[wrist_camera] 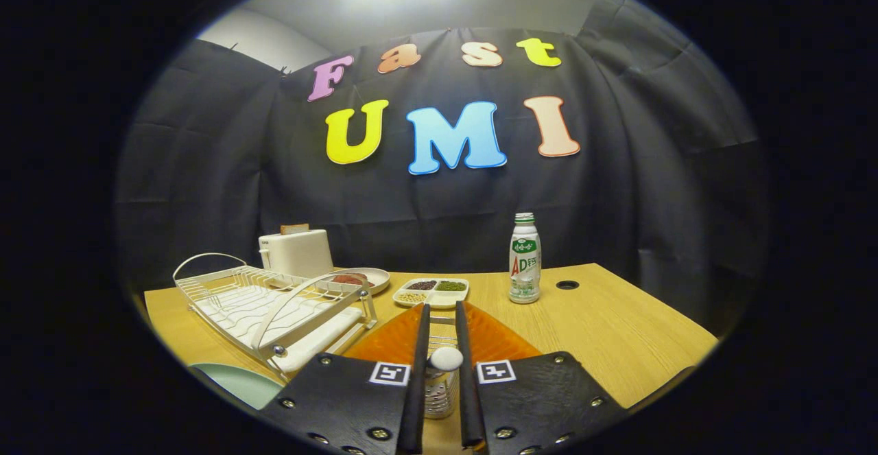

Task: Take the plate from the dish rack, then take the spoon from the basket and place it into the plate.

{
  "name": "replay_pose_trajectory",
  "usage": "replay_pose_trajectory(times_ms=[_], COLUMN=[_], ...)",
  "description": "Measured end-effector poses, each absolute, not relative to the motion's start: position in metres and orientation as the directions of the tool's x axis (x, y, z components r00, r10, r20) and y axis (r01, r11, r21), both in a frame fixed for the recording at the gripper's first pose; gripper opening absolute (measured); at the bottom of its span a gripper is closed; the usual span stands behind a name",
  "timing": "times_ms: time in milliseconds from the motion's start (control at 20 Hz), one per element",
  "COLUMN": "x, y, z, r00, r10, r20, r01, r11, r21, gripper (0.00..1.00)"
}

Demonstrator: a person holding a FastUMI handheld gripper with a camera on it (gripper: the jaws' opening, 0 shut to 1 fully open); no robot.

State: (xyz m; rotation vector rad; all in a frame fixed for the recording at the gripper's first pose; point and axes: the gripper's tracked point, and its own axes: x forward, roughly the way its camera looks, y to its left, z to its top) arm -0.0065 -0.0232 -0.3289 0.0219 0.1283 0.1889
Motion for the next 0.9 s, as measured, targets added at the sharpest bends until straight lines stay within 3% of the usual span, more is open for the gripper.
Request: replay_pose_trajectory(times_ms=[150,200,350,900], x=[-0.008,-0.007,-0.003,-0.010], y=[-0.019,-0.021,-0.025,-0.030], z=[-0.329,-0.333,-0.330,-0.268], r00=[0.966,0.964,0.962,0.955], r10=[0.199,0.195,0.179,0.189], r20=[-0.166,-0.179,-0.209,-0.227], r01=[-0.188,-0.180,-0.157,-0.177], r11=[0.979,0.979,0.981,0.981], r21=[0.080,0.096,0.116,0.074], gripper=[0.21,0.14,0.10,0.10])
